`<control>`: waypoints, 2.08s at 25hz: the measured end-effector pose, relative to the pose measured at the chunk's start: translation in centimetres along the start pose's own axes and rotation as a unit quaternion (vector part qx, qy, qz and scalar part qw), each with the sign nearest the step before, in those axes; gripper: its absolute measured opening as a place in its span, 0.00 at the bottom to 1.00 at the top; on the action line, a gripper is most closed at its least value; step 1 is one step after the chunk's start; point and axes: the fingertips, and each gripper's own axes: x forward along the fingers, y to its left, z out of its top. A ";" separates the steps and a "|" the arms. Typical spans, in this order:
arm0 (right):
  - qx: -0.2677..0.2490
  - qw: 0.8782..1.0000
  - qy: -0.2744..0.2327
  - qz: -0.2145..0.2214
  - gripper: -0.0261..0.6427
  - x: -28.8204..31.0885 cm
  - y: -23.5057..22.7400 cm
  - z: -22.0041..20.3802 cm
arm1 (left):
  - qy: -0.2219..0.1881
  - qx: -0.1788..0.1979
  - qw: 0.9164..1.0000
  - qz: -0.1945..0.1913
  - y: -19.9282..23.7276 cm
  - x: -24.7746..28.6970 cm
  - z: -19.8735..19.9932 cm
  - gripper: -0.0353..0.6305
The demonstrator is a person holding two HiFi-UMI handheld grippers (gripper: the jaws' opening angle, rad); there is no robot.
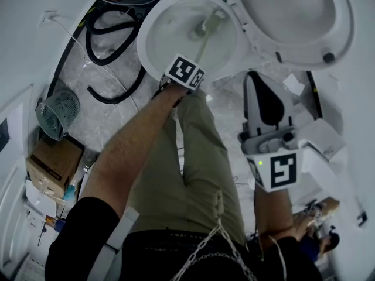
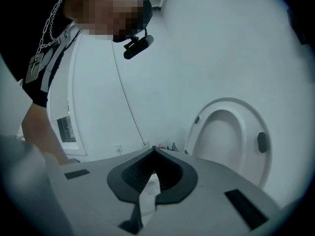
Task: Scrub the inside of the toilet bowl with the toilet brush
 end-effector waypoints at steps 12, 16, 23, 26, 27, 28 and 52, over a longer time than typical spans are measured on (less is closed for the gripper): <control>-0.007 1.000 0.002 -0.001 0.04 -1.0 1.8 -0.3 | 0.067 0.048 0.996 -0.045 -4.4 1.9 -5.4 0.05; -0.009 1.000 -0.005 -0.005 0.04 -1.1 2.5 0.2 | 0.080 0.056 0.994 -0.054 -5.0 1.7 -7.2 0.05; -0.008 1.000 -0.012 -0.001 0.04 -1.0 4.9 0.2 | 0.105 0.055 0.991 -0.068 -5.3 0.8 -10.7 0.05; 0.002 1.000 -0.008 0.000 0.04 -1.0 5.9 0.0 | 0.116 0.055 0.989 -0.067 -5.0 0.2 -12.6 0.05; 0.002 1.000 -0.006 0.000 0.04 -1.1 6.0 -0.1 | 0.117 0.053 0.989 -0.067 -4.9 0.1 -13.0 0.05; 0.001 1.000 -0.006 0.001 0.04 -1.2 6.2 -0.1 | 0.117 0.050 0.990 -0.067 -4.8 0.0 -13.5 0.05; -0.004 0.999 -0.001 0.035 0.04 1.3 10.4 0.1 | 0.046 -0.095 0.993 -0.042 0.5 -4.8 -18.8 0.05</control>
